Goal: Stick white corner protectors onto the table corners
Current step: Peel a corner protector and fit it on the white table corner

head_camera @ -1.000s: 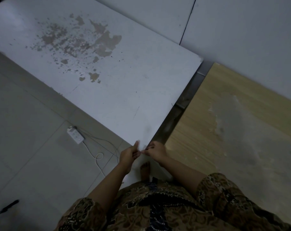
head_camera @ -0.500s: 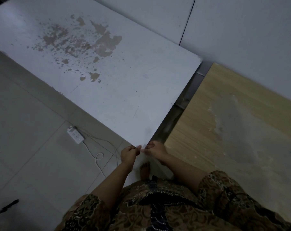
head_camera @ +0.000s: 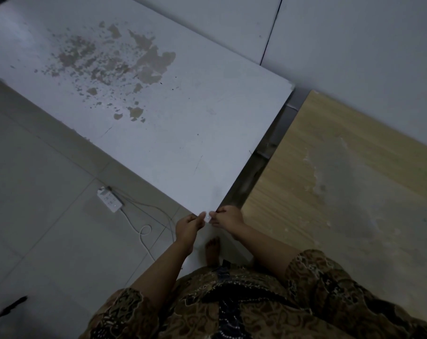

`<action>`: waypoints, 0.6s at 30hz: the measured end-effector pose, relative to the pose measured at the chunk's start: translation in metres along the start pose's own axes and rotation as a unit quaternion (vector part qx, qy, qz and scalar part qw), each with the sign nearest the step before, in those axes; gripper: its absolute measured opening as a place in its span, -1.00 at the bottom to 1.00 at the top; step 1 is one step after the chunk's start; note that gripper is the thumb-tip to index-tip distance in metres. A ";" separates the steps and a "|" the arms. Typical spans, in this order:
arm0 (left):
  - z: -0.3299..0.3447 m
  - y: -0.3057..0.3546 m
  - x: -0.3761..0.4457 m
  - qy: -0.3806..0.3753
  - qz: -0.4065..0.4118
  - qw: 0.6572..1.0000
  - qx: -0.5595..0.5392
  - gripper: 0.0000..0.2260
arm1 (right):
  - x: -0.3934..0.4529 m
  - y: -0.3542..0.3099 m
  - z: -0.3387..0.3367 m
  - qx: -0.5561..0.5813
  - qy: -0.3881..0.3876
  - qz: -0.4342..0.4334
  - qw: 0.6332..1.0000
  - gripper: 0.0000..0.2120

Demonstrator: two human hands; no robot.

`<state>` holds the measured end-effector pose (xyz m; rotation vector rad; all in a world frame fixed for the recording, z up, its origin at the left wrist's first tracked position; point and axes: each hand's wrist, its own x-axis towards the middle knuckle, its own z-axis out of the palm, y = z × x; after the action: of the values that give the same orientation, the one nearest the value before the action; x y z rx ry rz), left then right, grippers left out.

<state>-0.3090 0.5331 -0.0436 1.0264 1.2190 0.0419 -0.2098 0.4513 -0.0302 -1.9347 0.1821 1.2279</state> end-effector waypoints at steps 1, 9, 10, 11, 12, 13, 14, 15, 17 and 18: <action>0.001 0.000 0.000 0.010 0.004 1.000 0.007 -0.74 | 0.000 0.000 0.001 -0.011 0.010 -0.005 1.000 -0.74; 0.001 0.006 0.000 0.004 0.003 0.998 0.068 -0.73 | 0.001 0.000 0.001 -0.037 0.024 -0.016 0.999 -0.75; -0.001 0.007 0.000 -0.009 0.002 0.998 0.069 -0.74 | 0.001 0.000 0.000 -0.051 0.026 -0.020 0.998 -0.76; -0.001 0.008 0.000 -0.014 0.004 0.998 0.066 -0.72 | 0.001 0.000 -0.002 -0.067 0.029 -0.028 0.997 -0.78; -0.001 0.009 -0.001 -0.002 0.006 0.998 0.070 -0.56 | 0.001 -0.001 -0.004 -0.084 0.036 -0.039 0.995 -0.78; 0.000 0.010 -0.002 0.027 0.014 0.996 0.079 -0.33 | 0.000 -0.002 -0.006 -0.101 0.045 -0.050 0.993 -0.76; 0.001 0.013 -0.004 0.065 0.029 0.992 0.100 -0.15 | 0.000 -0.003 -0.008 -0.117 0.054 -0.060 0.990 -0.72; 0.003 0.014 -0.006 0.096 0.055 0.986 0.126 -0.04 | -0.001 -0.004 -0.010 -0.132 0.060 -0.068 0.987 -0.67; 0.008 0.018 -0.010 0.132 0.106 0.965 0.199 0.02 | -0.002 -0.005 -0.013 -0.144 0.072 -0.078 0.984 -0.63; 0.009 0.018 -0.010 0.148 0.133 0.952 0.234 0.02 | -0.002 -0.007 -0.015 -0.141 0.080 -0.085 0.983 -0.63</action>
<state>-0.2974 0.5330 -0.0242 1.6431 1.3869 0.1262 -0.1971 0.4447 -0.0217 -2.2440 -0.0781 1.0290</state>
